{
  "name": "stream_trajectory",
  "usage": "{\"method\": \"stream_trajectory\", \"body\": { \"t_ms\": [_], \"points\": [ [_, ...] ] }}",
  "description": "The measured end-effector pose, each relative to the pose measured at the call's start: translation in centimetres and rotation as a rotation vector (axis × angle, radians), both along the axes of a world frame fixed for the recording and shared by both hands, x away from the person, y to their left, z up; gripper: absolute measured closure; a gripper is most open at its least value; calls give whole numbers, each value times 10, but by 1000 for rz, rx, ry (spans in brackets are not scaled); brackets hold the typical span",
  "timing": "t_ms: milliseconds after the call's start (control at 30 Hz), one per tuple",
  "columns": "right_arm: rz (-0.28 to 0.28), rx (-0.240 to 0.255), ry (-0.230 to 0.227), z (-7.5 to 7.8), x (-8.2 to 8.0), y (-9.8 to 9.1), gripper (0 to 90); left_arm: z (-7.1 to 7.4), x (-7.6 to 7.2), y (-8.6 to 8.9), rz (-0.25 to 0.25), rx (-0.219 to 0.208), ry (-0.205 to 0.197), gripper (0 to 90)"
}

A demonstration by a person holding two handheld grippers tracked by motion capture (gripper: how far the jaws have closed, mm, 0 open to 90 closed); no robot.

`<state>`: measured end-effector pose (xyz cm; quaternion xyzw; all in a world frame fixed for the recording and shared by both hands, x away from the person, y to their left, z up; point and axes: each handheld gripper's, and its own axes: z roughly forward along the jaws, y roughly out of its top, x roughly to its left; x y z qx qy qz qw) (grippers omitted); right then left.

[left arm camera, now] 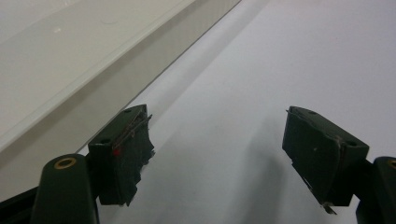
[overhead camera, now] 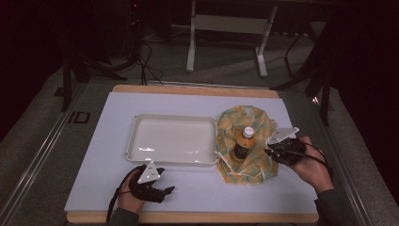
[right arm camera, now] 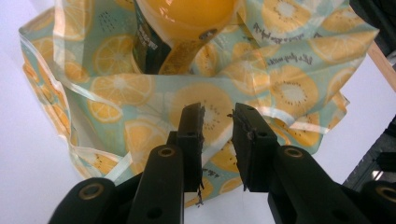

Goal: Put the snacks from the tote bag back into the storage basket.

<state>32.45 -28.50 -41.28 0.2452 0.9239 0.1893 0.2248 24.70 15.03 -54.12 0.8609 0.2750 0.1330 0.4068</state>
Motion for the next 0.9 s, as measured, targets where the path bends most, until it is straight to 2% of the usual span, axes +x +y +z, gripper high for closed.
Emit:
{"method": "stream_trajectory", "body": {
  "t_ms": [233,667,900],
  "points": [
    [26,12,4,4,4,7,718,0,0,0,1,-4,1,235],
    [46,6,9,9,9,19,666,0,0,0,-4,1,0,235],
    [74,-24,12,12,12,28,662,0,0,0,-4,1,-1,235]
  ]
}}
